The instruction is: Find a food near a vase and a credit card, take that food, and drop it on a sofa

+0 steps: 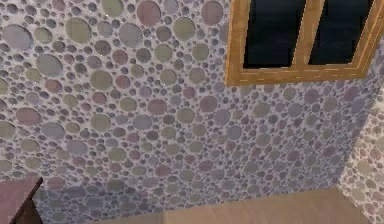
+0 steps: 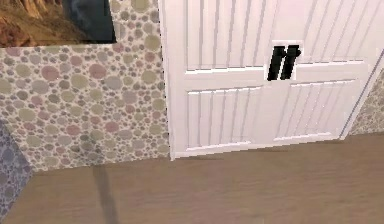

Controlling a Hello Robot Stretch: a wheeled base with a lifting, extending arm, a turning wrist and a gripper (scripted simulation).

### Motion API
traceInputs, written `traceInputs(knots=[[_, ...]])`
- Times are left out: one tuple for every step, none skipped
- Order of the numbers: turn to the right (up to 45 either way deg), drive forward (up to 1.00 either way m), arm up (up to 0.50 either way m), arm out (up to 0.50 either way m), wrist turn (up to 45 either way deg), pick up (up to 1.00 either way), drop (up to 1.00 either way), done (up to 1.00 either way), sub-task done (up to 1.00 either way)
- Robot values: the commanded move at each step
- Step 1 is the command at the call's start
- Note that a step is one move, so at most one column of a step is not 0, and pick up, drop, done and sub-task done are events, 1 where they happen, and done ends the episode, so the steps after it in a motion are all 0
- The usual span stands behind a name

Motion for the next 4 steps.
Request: traceInputs(knots=[[0.0, 0.2, 0.0, 0.0, 0.0, 0.0, 0.0, 0.0, 0.0], [-30.0, 0.0, 0.0, 0.0, 0.0, 0.0, 0.0, 0.0, 0.0], [0.0, 0.3, 0.0, 0.0, 0.0, 0.0, 0.0, 0.0, 0.0], [-45.0, 0.0, 0.0, 0.0, 0.0, 0.0, 0.0, 0.0, 0.0]])
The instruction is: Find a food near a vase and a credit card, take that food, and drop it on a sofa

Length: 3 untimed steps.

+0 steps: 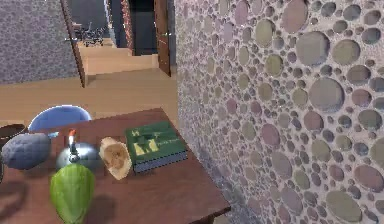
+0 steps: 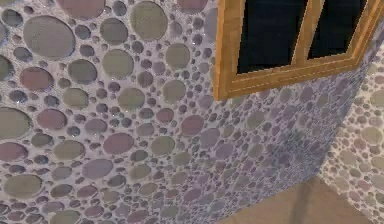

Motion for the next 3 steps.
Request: traceInputs(knots=[[-45.0, 0.0, 0.0, 0.0, 0.0, 0.0, 0.0, 0.0, 0.0], [-45.0, 0.0, 0.0, 0.0, 0.0, 0.0, 0.0, 0.0, 0.0], [-30.0, 0.0, 0.0, 0.0, 0.0, 0.0, 0.0, 0.0, 0.0]])
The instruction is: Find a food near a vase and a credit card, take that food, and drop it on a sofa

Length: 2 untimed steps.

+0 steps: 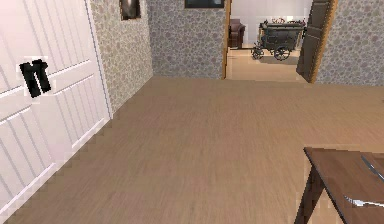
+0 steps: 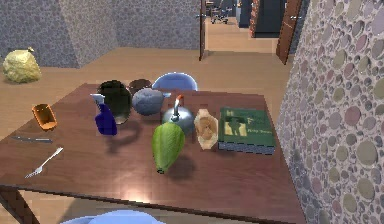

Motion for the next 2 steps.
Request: traceInputs(knots=[[0.0, 0.0, 0.5, 0.0, 0.0, 0.0, 0.0, 0.0, 0.0], [0.0, 0.0, 0.38, 0.0, 0.0, 0.0, 0.0, 0.0, 0.0]])
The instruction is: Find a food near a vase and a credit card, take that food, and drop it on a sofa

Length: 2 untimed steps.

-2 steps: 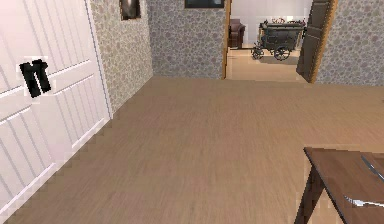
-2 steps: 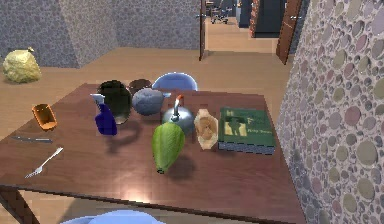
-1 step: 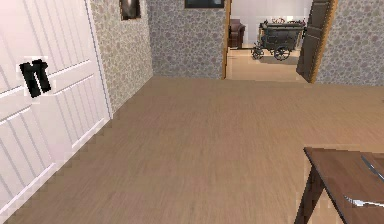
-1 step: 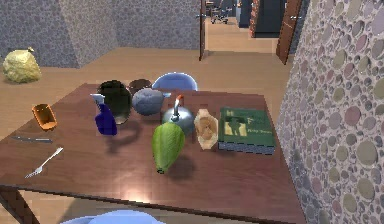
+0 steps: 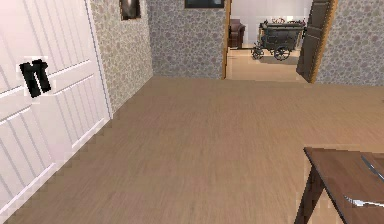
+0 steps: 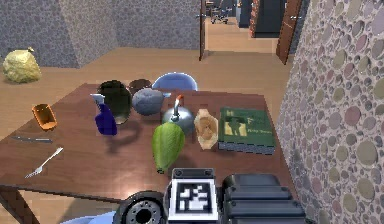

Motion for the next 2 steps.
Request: traceInputs(knots=[[0.0, 0.0, 0.0, 0.3, 0.0, 0.0, 0.0, 0.0, 0.0], [0.0, 0.0, 0.0, 0.0, 45.0, 0.0, 0.0, 0.0, 0.0]])
